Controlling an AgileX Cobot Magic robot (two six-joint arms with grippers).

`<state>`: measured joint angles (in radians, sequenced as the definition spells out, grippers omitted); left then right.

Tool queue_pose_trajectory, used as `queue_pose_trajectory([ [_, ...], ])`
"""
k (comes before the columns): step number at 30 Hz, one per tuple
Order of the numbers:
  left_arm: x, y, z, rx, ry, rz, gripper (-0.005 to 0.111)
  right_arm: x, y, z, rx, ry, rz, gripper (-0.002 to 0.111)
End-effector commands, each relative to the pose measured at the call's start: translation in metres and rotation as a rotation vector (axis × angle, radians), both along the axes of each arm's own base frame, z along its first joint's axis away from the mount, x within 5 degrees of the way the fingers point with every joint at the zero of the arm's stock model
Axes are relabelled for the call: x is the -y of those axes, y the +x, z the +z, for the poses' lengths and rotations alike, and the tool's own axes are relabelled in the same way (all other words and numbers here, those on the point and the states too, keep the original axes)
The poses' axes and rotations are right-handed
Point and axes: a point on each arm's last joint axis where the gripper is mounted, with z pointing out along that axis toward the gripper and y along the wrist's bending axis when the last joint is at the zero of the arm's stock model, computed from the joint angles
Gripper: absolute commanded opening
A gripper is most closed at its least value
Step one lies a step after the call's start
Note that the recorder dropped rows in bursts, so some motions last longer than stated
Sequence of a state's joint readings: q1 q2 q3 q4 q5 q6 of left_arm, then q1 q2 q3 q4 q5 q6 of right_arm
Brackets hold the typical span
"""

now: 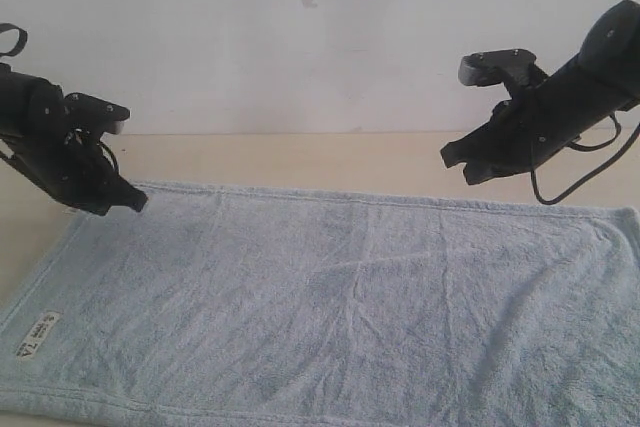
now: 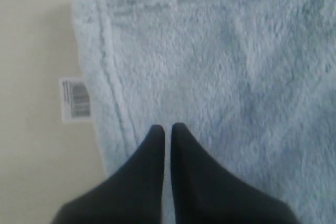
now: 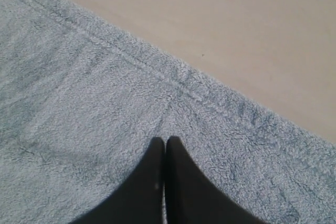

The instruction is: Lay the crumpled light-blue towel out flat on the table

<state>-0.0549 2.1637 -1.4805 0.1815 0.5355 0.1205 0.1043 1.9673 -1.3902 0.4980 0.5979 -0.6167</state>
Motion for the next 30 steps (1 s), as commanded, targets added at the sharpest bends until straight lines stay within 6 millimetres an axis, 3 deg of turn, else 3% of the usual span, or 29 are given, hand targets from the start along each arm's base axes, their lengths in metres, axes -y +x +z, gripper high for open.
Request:
queue_pose_trajectory([
  [1, -0.001, -0.027, 0.033, -0.03, 0.008, -0.009, 0.004, 0.003, -0.001, 0.004, 0.012, -0.008, 0.002, 0.0],
  [5, 0.0, -0.069, 0.07, -0.032, -0.04, 0.019, 0.004, 0.002, -0.002, 0.003, 0.003, -0.002, 0.004, 0.0],
  [9, 0.002, -0.111, 0.087, -0.067, -0.088, 0.017, 0.004, 0.0, -0.006, -0.001, -0.035, 0.026, -0.002, 0.0],
  [17, 0.005, -0.178, 0.044, -0.232, -0.134, 0.048, 0.004, 0.004, -0.046, -0.035, -0.191, 0.015, 0.002, 0.0],
  [24, 0.002, -0.203, 0.05, -0.17, -0.136, 0.068, 0.004, 0.011, -0.088, -0.006, -0.1, 0.004, -0.028, 0.0],
  [30, -0.009, -0.209, 0.039, -0.134, -0.035, 0.135, 0.004, 0.017, -0.122, -0.003, -0.099, -0.005, -0.068, 0.0],
])
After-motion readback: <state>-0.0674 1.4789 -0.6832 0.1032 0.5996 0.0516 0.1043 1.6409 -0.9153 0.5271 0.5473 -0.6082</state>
